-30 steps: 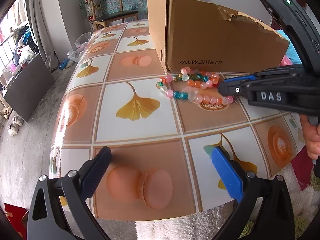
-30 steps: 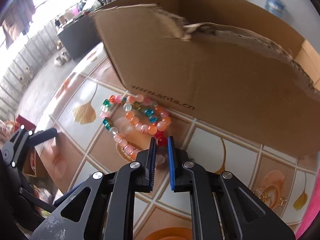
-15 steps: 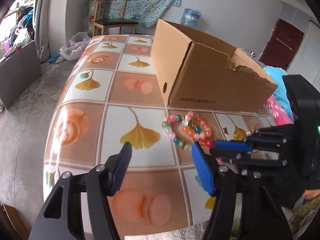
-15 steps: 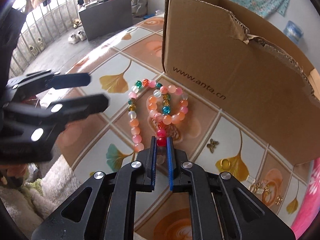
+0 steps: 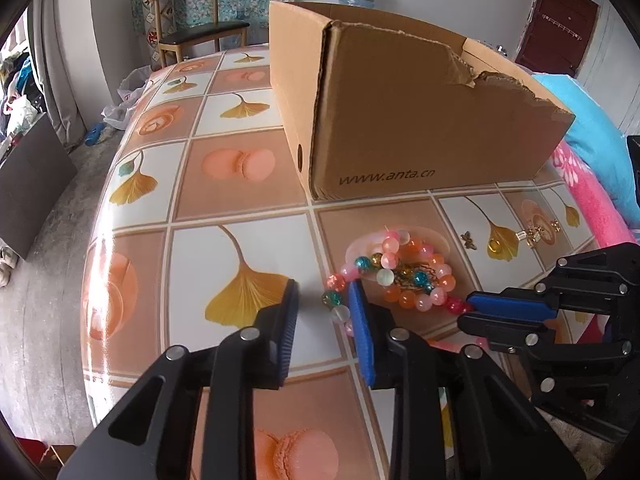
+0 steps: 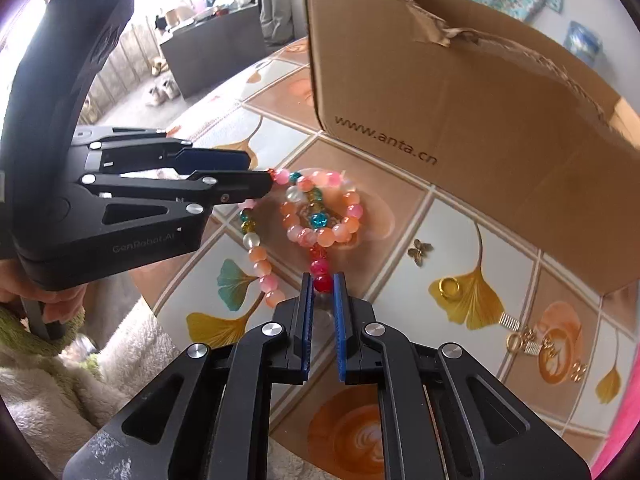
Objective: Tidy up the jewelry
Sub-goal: 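Close the right gripper on the multicolour beaded bracelet, then lift the beaded bracelet with the right gripper toward the box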
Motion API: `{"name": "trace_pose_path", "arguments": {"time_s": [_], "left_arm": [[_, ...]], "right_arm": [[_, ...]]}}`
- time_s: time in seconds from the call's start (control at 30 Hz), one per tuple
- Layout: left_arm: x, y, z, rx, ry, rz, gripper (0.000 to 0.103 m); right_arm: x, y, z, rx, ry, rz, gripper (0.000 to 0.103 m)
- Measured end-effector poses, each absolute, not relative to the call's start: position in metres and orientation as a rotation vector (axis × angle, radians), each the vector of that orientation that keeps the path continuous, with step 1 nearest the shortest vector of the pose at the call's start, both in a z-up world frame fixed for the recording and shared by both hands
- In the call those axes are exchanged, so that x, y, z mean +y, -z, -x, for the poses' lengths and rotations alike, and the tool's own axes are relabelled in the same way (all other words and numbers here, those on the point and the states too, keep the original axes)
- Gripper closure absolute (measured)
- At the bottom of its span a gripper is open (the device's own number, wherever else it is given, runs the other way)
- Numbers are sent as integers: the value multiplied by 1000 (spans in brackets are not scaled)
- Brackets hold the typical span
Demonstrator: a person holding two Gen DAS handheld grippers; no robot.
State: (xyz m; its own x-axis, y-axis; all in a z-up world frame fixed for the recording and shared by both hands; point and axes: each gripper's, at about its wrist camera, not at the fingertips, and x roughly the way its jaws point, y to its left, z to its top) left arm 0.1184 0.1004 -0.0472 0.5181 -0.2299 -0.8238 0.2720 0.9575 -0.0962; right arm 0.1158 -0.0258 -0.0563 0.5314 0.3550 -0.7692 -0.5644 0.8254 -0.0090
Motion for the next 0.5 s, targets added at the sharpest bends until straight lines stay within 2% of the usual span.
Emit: {"name": "trace_pose_path", "arguments": {"time_s": [0.33, 0.4, 0.43, 0.5], "left_arm": [[85, 49, -116, 978, 280, -179, 78], [84, 48, -116, 977, 285, -176, 84], [83, 48, -115, 976, 284, -185, 94], [81, 48, -114, 978, 281, -191, 94]], "right_arm": [[-43, 54, -111, 842, -585, 243, 95], [-46, 55, -113, 855, -587, 189, 95], [-50, 55, -116, 867, -591, 152, 96], [-66, 55, -123, 906, -627, 34, 96]]}}
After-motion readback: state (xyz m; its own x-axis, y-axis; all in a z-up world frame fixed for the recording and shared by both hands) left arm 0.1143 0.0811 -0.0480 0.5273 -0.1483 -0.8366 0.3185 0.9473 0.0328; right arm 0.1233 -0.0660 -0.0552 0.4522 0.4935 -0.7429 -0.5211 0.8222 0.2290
